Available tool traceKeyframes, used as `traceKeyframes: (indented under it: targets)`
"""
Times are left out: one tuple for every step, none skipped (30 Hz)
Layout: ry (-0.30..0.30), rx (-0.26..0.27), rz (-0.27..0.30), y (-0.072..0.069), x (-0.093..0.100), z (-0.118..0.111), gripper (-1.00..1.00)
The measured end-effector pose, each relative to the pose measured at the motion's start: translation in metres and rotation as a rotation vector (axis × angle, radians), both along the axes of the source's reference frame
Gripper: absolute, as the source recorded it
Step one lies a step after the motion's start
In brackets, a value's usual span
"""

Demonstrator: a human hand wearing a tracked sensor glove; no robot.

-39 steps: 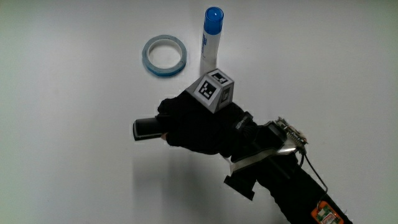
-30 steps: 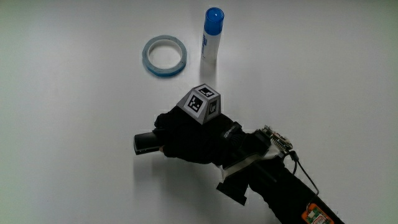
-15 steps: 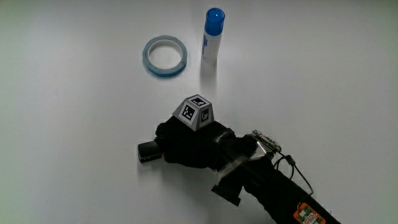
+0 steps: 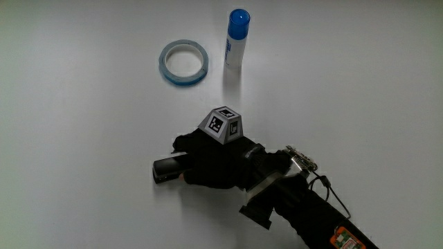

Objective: Place stapper

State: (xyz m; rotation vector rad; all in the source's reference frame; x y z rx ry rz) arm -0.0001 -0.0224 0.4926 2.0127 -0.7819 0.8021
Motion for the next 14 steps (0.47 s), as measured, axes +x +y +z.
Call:
traceKeyframes:
  targets:
    - [-0.013, -0.017, 0.012, -0.001, 0.003, -0.003, -0.56]
    - [-0.028, -0.038, 0.005, -0.002, 0.006, -0.006, -0.62]
    - [-0.039, -0.048, 0.004, -0.004, 0.010, -0.009, -0.69]
    - [-0.050, -0.051, 0.012, -0.006, 0.014, -0.017, -0.75]
    - [-0.134, -0.122, -0.026, -0.009, 0.016, -0.006, -0.81]
    - [-0.163, -0.184, -0.021, -0.010, 0.021, -0.010, -0.88]
    - [-0.161, -0.177, -0.021, -0.013, 0.027, -0.012, -0.94]
    - [-0.196, -0.221, -0.021, -0.014, 0.034, -0.022, -1.00]
    - [-0.181, -0.221, -0.003, -0.016, 0.041, -0.031, -1.00]
    - [-0.103, -0.135, -0.026, -0.020, 0.049, -0.047, -1.00]
    - [-0.077, -0.147, -0.026, -0.021, 0.056, -0.057, -1.00]
    - [-0.087, -0.136, -0.029, -0.023, 0.064, -0.059, -1.00]
    - [-0.069, -0.169, -0.008, -0.022, 0.072, -0.069, -1.00]
    - [-0.079, -0.162, -0.008, -0.023, 0.080, -0.074, -1.00]
